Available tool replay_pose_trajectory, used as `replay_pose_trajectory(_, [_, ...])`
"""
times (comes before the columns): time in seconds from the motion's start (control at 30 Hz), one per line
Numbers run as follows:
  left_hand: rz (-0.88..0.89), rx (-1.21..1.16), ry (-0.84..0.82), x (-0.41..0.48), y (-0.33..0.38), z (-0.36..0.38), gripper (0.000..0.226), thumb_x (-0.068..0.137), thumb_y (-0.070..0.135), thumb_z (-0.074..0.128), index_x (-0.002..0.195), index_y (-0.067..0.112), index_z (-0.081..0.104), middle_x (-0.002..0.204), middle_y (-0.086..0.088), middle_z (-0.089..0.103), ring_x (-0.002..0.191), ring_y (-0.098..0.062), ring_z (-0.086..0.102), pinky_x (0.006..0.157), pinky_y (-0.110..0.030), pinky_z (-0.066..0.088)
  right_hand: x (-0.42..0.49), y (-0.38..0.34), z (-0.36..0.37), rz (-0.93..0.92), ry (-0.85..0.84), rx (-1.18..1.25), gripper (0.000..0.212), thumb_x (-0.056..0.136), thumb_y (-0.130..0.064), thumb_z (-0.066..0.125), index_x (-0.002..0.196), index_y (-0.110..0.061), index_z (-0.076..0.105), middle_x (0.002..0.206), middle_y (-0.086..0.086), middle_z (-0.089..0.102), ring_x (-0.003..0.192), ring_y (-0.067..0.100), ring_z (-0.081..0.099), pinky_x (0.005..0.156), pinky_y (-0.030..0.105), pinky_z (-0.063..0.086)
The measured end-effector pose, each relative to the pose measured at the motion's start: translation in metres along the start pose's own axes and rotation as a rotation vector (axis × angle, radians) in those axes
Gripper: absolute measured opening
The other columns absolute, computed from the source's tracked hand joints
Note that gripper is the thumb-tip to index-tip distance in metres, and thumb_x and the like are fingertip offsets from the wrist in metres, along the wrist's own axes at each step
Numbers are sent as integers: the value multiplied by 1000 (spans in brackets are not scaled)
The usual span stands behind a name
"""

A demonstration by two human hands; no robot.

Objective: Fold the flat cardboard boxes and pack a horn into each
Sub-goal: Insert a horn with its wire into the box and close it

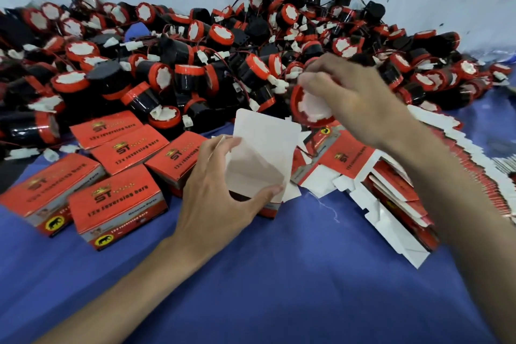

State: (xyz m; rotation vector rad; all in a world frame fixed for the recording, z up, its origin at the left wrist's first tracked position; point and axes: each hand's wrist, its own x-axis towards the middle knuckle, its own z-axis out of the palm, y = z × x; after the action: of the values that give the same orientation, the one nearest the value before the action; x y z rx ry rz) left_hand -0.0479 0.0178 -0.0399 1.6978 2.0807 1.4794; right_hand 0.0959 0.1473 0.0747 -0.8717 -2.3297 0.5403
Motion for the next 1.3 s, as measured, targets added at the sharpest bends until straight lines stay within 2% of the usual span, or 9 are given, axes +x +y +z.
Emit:
replay_pose_trajectory(0.17, [-8,10,26,-1,-2,1,87,60,69,61,129,20,43,119,17,34,107,11,33,86,5,24,-9,-8,44,-92,100,144,37,93,-48,52,114,-19,41,72,-5,60,69,3,60,58,14,44])
replay_pose_trajectory(0.37, [-18,-11,49,-1,-2,2,84,62,72,59,126,22,40,116,19,35,104,20,35,83,2,30,-14,-8,55,-185,-21,15,70,83,-62,58,136,-26,30,129,-4,48,108,15,55,92,38,49])
replay_pose_trajectory(0.5, [12,6,70,-1,-3,3,82,63,70,60,125,18,45,117,15,38,100,13,38,82,-1,33,-15,-15,40,-195,-108,-198,86,70,-59,74,137,-25,33,127,1,44,106,22,52,94,40,45])
replay_pose_trajectory(0.7, [-9,67,78,1,-2,4,87,61,78,57,125,21,46,115,16,36,98,9,36,75,0,32,-21,-33,4,-295,229,-235,71,66,-58,69,124,-20,56,109,1,39,93,2,35,81,6,37])
replay_pose_trajectory(0.77, [-9,85,58,1,-3,5,82,60,77,61,118,21,47,114,13,42,96,5,41,73,-6,38,-28,-43,9,-368,151,-208,75,65,-67,63,123,-19,55,105,-6,38,88,1,38,81,7,40])
replay_pose_trajectory(0.87, [-34,22,7,1,-4,4,75,56,72,68,116,28,54,113,6,56,100,-5,54,79,-18,47,-35,-51,33,-305,-100,-227,71,73,-64,66,124,-21,42,100,-12,48,84,18,55,71,37,48])
replay_pose_trajectory(0.97, [-55,-88,71,1,0,0,79,49,67,69,120,49,37,113,20,44,101,1,51,78,-15,44,-30,-40,48,-237,-212,-444,59,80,-64,58,118,-23,39,108,-9,58,86,24,56,66,34,35])
replay_pose_trajectory(1.17, [-61,36,16,1,-3,1,122,44,80,66,146,25,28,115,24,26,100,10,36,76,-4,33,-26,-27,49,-241,-356,-547,46,81,-63,54,112,-28,53,106,-9,53,93,21,54,67,33,31])
replay_pose_trajectory(1.3, [-47,67,-11,0,-5,3,115,50,75,68,145,23,32,125,14,29,112,-3,42,83,-25,45,-24,-23,43,-219,-551,-523,32,87,-49,57,116,-37,60,108,-8,46,102,17,49,73,34,40])
